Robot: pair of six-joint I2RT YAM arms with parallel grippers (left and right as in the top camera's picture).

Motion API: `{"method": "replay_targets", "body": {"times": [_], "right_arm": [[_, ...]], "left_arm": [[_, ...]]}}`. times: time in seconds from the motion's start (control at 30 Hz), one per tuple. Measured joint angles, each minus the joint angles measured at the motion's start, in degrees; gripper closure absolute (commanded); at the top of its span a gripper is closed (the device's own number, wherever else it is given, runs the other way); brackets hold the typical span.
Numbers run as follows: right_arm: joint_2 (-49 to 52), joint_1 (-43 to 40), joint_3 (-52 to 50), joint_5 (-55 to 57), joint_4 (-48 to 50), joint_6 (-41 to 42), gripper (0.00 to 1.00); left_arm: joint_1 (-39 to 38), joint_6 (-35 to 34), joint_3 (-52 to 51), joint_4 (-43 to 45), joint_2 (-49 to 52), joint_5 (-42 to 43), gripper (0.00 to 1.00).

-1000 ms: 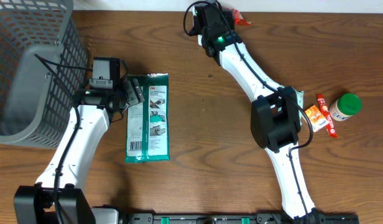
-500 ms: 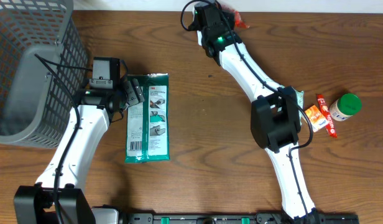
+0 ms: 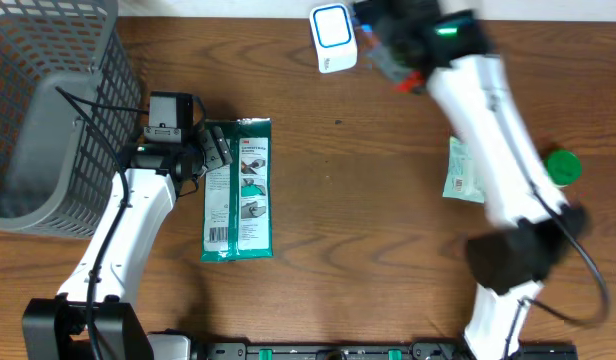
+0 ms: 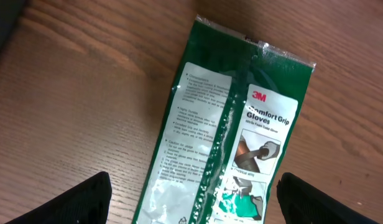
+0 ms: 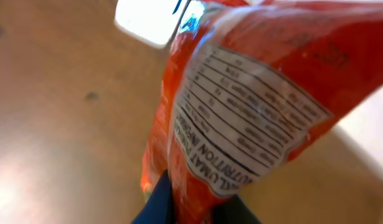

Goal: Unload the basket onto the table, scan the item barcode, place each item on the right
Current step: 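Lower the snack bag down and right onto the table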

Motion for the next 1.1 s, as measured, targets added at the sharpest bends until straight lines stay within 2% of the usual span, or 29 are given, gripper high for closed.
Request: {"method": "replay_targets", "body": {"times": [0.1, 0.23, 0.5, 0.8, 1.0, 1.1], "right_arm": [[-3.37, -5.14, 0.63, -10.86, -8.76, 3.5, 0.98], [-2.49, -10.01, -1.01, -18.51, -14.27, 4.85, 0.99], [-1.4, -17.92, -15.08, -24.85, -14.53, 5.97, 0.99], [-1.29, -22.8, -34.51, -25.79, -0.44, 6.4, 0.99], [-1.09, -23.23, -46.38, -20.96, 10.36, 7.19, 0.99], [-1.09, -23.26, -47.19, -17.59, 11.21, 9.07, 0.87]], "left_arm": [[0.0, 0.0, 0.0, 0.02, 0.0, -0.02, 0.14], [0.0, 0.0, 0.0, 0.02, 0.0, -0.02, 0.14], [0.0, 0.0, 0.0, 0.02, 0.0, -0.02, 0.14], [0.0, 0.0, 0.0, 0.02, 0.0, -0.02, 0.14], [0.0, 0.0, 0.0, 0.02, 0.0, -0.02, 0.14], [0.0, 0.0, 0.0, 0.02, 0.0, -0.02, 0.14]]}}
